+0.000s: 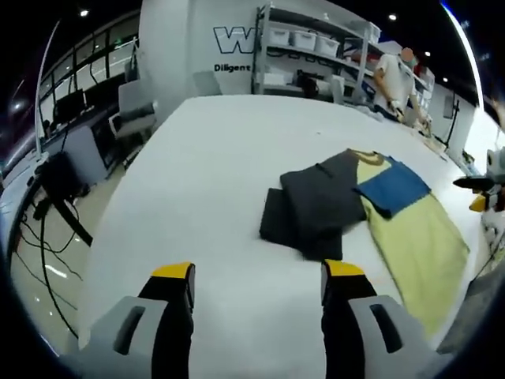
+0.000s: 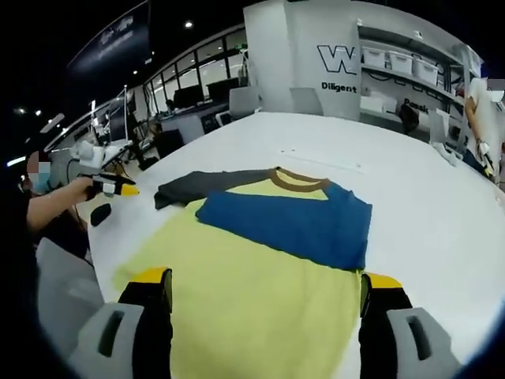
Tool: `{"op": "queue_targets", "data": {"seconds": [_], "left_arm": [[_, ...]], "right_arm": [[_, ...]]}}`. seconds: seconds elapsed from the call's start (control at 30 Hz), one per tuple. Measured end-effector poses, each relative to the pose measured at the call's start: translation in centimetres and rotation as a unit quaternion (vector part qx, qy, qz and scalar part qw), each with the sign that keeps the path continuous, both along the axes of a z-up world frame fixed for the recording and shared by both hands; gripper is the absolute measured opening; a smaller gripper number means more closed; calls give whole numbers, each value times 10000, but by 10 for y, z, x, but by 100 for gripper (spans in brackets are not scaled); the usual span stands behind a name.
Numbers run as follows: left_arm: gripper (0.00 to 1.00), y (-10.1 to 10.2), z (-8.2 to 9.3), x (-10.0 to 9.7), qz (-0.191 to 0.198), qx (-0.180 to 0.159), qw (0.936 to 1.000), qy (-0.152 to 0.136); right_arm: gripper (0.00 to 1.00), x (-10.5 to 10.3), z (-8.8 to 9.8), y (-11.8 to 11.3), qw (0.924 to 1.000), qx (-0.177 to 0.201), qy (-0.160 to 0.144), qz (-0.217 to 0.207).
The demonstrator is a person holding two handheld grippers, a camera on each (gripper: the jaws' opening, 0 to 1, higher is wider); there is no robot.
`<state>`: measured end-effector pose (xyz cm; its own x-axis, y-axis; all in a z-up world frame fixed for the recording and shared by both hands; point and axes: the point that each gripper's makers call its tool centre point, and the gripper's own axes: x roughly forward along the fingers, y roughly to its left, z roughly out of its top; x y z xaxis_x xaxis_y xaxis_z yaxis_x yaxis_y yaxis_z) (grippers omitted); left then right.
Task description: Fold the garment on the visible template until the final outline fits inside the template.
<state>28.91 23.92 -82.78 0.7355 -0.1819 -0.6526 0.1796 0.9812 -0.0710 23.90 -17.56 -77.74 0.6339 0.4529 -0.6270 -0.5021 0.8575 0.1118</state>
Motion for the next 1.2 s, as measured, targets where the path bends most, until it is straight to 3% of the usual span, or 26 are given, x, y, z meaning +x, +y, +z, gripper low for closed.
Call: {"op": "queue_targets", "data": {"seconds": [0.47,0.77,0.93,1.07,1.2], "left_arm": [[49,-8,-14,34,175,-206,9996,-93],[47,-17,-28,41,178,-307,9993,82],[44,-21,-28,46,166,-391,9991,31],[37,-26,-28,49,92,-460,9989,60],[23,-26,-31,48,41,-405,9991,77]], "right_arm": [[99,-9,6,5,9998,3,17,207],[99,-10,13,5,9996,25,19,278],[99,-9,13,2,9997,5,3,231],[99,-9,12,1,9998,-24,-2,201],[99,-8,11,-3,9998,-48,13,171]]}}
